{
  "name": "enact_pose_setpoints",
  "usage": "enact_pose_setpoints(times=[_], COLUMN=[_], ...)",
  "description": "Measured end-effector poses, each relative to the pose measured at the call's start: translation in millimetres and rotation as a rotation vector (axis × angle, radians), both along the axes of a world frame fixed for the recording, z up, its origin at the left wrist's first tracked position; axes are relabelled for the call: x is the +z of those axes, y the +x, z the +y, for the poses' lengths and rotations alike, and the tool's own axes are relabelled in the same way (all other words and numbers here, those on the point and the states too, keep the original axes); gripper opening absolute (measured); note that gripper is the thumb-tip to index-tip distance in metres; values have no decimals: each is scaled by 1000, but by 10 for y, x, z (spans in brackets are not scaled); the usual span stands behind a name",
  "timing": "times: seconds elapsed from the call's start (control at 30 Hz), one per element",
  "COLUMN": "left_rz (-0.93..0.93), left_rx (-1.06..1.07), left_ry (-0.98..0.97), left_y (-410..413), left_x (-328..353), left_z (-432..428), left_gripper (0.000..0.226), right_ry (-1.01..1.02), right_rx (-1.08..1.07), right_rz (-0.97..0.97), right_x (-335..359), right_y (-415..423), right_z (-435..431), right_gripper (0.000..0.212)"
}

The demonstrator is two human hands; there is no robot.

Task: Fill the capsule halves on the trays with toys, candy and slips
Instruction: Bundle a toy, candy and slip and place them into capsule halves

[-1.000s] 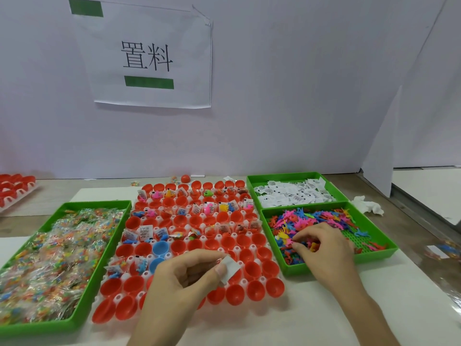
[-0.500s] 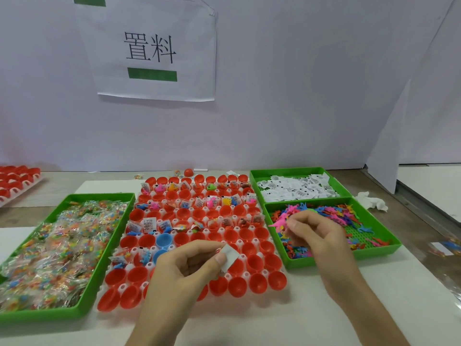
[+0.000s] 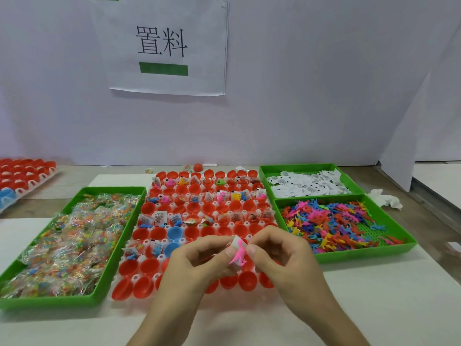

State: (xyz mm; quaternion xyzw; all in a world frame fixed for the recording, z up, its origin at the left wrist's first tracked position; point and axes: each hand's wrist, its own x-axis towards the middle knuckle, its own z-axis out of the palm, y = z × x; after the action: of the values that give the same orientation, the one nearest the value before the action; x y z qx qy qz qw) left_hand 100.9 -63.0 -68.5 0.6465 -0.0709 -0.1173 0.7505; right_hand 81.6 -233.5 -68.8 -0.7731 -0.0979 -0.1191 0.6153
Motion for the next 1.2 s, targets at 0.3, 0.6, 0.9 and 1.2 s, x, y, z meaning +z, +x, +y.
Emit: enact_pose_setpoints(times=[0.3,0.6,0.9,1.2], left_rz=[30,-107,-208,-177], left_rx=[-18,42,37,30], left_ry=[-81,42,99,42], left_y=[2,-15,-49,-78], left_x=[41,7,20,12], left_z=[8,-29,-46,-68], left_gripper=[32,25,19,17], right_ry=[-6,-108,-59,-13], right_rx=[-60,-106,-28,-74], right_rz=[-50,-148,-127,-163], right_x=[-26,-60,-35,2], right_y=[-17,-41,-22,-46], right_z=[27,46,-15,-16], right_gripper=[8,3,10,5])
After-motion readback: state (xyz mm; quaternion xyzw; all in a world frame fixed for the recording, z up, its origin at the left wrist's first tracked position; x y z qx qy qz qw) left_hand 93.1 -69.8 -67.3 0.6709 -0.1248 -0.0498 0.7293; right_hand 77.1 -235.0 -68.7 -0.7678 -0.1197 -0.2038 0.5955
